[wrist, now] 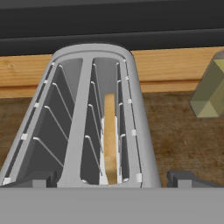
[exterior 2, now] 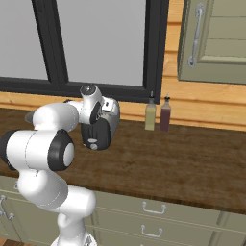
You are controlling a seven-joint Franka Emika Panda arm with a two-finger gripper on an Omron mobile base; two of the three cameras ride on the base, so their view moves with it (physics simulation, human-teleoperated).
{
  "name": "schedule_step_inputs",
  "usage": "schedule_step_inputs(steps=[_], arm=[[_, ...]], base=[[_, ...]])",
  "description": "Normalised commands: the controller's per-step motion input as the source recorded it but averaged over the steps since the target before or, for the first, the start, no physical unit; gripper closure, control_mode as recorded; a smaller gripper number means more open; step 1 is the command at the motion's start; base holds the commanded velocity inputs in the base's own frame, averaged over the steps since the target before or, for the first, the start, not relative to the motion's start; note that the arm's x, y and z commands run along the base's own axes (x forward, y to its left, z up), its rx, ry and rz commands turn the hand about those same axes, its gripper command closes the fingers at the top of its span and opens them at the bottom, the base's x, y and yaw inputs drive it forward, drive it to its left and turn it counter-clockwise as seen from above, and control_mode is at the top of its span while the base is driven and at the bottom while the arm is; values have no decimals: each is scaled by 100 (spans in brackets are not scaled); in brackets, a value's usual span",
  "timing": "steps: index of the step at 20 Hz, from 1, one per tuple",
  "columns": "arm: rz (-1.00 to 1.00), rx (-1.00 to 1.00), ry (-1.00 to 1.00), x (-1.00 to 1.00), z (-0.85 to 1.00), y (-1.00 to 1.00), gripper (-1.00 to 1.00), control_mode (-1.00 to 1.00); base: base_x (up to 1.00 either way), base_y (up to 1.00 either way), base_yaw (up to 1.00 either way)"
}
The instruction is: Start the toaster. Once the lever pops up, take the bread to the plate on the dining counter.
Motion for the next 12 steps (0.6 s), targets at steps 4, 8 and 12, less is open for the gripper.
schedule_step_inputs(steps=[4, 8, 12], arm=[[0, 0, 0, 0, 0, 0, -100, -100], [0, 0, 0, 0, 0, 0, -100, -100], [0, 0, 0, 0, 0, 0, -100, -100]], base=[[0, 0, 0], [0, 0, 0], [0, 0, 0]])
